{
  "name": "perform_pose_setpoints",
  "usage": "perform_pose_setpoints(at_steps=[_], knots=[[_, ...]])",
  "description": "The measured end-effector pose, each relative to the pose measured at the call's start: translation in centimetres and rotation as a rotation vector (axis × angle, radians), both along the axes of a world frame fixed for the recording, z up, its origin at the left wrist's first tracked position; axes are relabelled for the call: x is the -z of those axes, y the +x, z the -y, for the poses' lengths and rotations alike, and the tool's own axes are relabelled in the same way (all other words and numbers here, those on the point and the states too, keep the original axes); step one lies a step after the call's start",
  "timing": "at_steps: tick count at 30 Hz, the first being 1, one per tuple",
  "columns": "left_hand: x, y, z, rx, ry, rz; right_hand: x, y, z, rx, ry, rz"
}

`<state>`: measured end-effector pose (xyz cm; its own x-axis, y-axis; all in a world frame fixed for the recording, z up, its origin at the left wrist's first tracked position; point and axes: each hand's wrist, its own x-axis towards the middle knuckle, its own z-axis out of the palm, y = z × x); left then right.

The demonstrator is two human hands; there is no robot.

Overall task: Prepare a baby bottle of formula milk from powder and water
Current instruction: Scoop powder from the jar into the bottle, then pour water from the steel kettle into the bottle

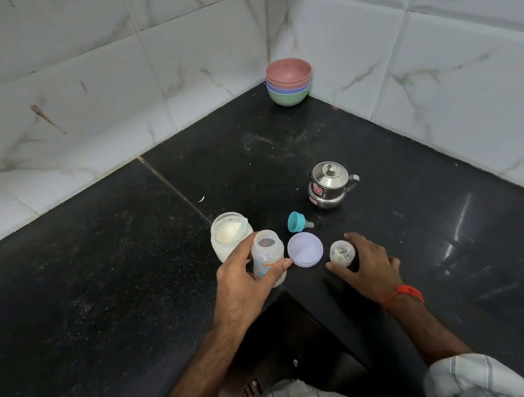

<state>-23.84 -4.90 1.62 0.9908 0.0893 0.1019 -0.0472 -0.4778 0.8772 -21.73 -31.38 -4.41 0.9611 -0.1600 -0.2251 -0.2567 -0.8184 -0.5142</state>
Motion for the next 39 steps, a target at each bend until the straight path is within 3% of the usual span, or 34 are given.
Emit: perform_pose_setpoints(at_steps=[6, 11, 14, 18, 23, 30, 36, 39], knots=[[0.3, -0.2, -0.3, -0.010, 0.011, -0.015, -1.1, 0.3, -0.4, -0.017, -0.001, 0.043], [0.4, -0.5, -1.1, -0.021, 0.017, 0.023, -2.6, 1.5, -1.4, 0.000, 0.026, 0.473], [0.5, -0.7, -1.9, -0.030, 0.001, 0.053, -3.6, 3.2, -2.6, -0.050, 0.040, 0.625], [1.2, -0.8, -3.4, -0.040, -0.009, 0.045, -4.3, 5.5, -4.6, -0.116, 0.159, 0.645], [2.6, -1.0, -4.5, 0.037, -0.003, -0.064, -4.4, 7.8, -5.9, -0.045, 0.272, 0.611], [3.9, 0.3, -3.7, 0.121, -0.028, -0.138, -4.7, 11.2, -3.4, 0.191, 0.033, 0.538], [4.5, 1.5, -3.3, 0.140, 0.018, -0.167, -5.0, 12.0, -1.7, 0.168, -0.033, 0.427], [4.7, 2.2, -3.4, 0.135, 0.029, -0.170, -5.1, 11.6, -1.7, 0.127, -0.048, 0.464]])
